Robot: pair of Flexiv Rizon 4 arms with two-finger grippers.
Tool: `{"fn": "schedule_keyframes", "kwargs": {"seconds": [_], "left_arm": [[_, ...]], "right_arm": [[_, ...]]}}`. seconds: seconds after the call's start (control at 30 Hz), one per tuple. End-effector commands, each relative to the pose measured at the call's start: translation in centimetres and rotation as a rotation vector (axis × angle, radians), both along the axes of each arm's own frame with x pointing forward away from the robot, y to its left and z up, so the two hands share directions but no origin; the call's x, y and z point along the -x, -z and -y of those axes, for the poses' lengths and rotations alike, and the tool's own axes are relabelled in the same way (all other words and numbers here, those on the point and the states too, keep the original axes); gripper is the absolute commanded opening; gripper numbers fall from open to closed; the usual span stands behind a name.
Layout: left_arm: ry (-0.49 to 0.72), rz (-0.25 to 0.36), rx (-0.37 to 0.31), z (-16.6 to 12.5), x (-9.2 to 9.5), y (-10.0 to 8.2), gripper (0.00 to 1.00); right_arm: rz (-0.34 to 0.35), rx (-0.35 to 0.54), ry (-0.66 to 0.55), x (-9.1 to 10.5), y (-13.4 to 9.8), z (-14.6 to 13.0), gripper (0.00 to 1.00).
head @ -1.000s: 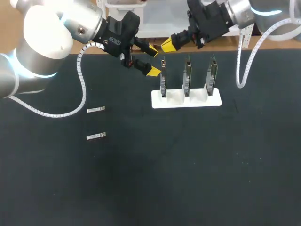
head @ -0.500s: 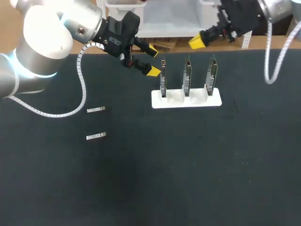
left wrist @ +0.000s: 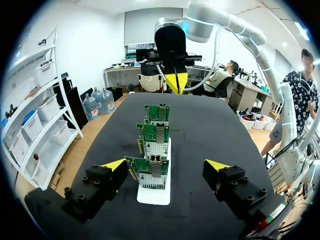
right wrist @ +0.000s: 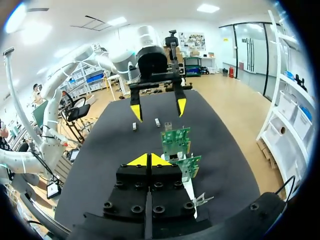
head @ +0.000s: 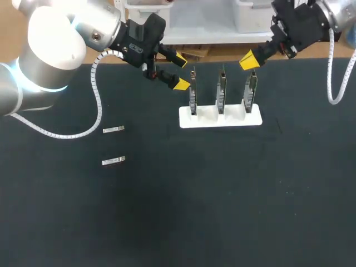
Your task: Pick up the optical module with the left hand, and insert it into the network port with the right hand.
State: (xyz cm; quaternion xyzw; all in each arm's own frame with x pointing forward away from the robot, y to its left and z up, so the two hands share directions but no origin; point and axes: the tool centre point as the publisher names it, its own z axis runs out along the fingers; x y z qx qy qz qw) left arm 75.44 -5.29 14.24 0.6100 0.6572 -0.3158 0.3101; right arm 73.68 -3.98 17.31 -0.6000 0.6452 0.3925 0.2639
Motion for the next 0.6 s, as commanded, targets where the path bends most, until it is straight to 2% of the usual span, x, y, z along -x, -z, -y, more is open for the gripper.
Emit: {"fn": "schedule_keyframes", "kwargs": {"seconds": [0.03,0.27,0.6], "left_arm": [[0.001,0.000,-0.001,0.0,0.0,0.0,1.00],[0.001,0.000,-0.001,0.0,0.0,0.0,1.00],[0.001,0.000,-0.001,0.0,0.0,0.0,1.00]], "right_arm": [[0.000,0.008,-0.010,-0.2,0.3,-0.2,0.00],[0.007,0.012,-0.008,-0.8,0.2,-0.2,0.00],[0.001,0.020,0.020,-1.5,1.5,-0.6,0.00]]}}
